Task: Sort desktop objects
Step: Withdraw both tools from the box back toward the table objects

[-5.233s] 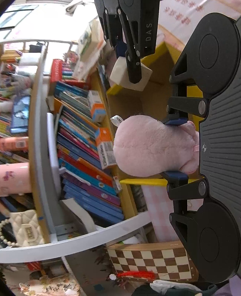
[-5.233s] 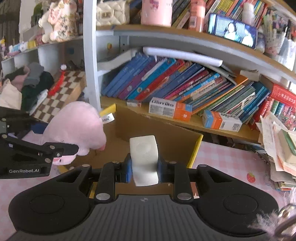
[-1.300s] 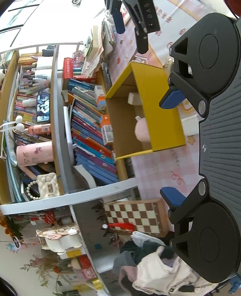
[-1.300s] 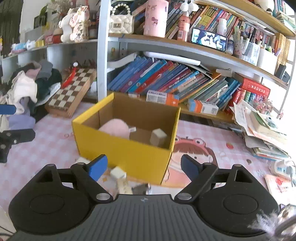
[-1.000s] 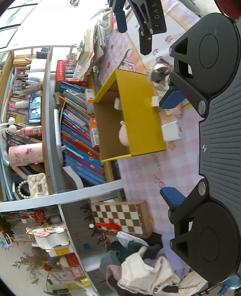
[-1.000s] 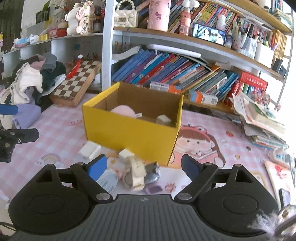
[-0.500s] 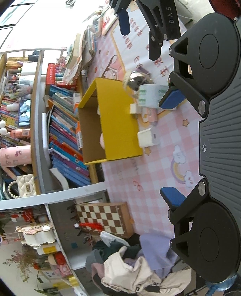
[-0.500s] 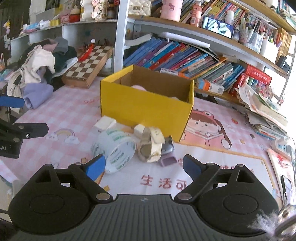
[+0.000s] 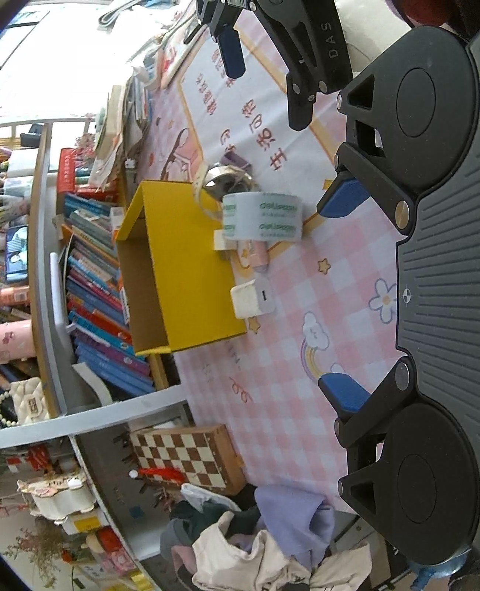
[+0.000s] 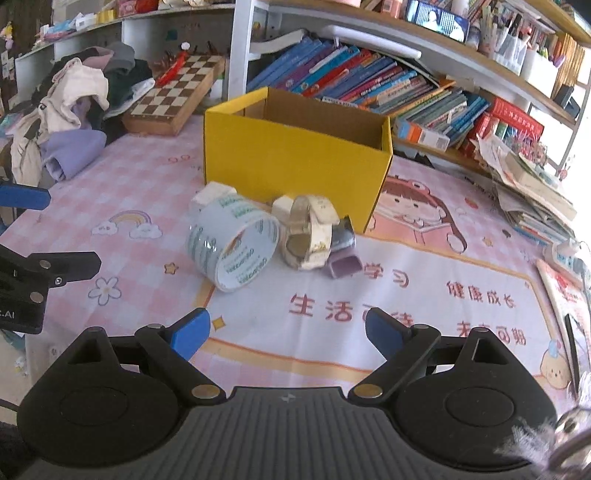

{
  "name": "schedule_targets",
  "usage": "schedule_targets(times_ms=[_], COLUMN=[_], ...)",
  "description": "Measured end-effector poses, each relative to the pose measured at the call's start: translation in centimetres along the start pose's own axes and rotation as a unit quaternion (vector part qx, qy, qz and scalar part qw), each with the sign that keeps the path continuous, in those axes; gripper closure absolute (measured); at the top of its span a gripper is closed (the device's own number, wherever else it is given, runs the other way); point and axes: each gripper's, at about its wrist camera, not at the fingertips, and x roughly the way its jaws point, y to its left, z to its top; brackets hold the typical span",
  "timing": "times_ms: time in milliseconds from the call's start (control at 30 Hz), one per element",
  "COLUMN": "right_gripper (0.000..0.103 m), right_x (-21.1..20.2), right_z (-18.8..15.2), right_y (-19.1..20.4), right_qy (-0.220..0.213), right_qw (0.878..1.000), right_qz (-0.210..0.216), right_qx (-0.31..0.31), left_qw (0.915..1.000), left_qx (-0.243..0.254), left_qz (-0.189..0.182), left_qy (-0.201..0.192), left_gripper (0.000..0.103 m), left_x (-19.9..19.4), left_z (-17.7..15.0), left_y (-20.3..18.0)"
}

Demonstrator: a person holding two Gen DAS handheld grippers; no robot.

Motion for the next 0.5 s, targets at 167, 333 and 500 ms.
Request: schedule_targets(times_ms=[167, 333, 500], right_gripper=[0.011, 0.009, 0.007], right_x=[0.83, 1.01, 0.96], right_z=[-0.73, -1.02, -1.06], right_y=[0.38, 0.74, 0.66], right_qy=[0.032, 0.043, 0.042], right_qw=[0.999, 0.999, 0.999], right_qz=[-0.001, 0.004, 0.001], right_qx=[-0.002, -0.006, -0.003], left_qw=[0.9998, 0.9994, 0.9992], left_qx=[0.007, 0.014, 0.011], left_qz=[-0.011, -0.017, -0.025], left_qy=[0.014, 0.026, 0.028], left_gripper=[0.01, 0.01, 0.01], left_x=[0.5, 0.88, 0.98], left_z=[-0.5, -0.76, -0.79], left_y=[-0.64, -1.06, -0.95])
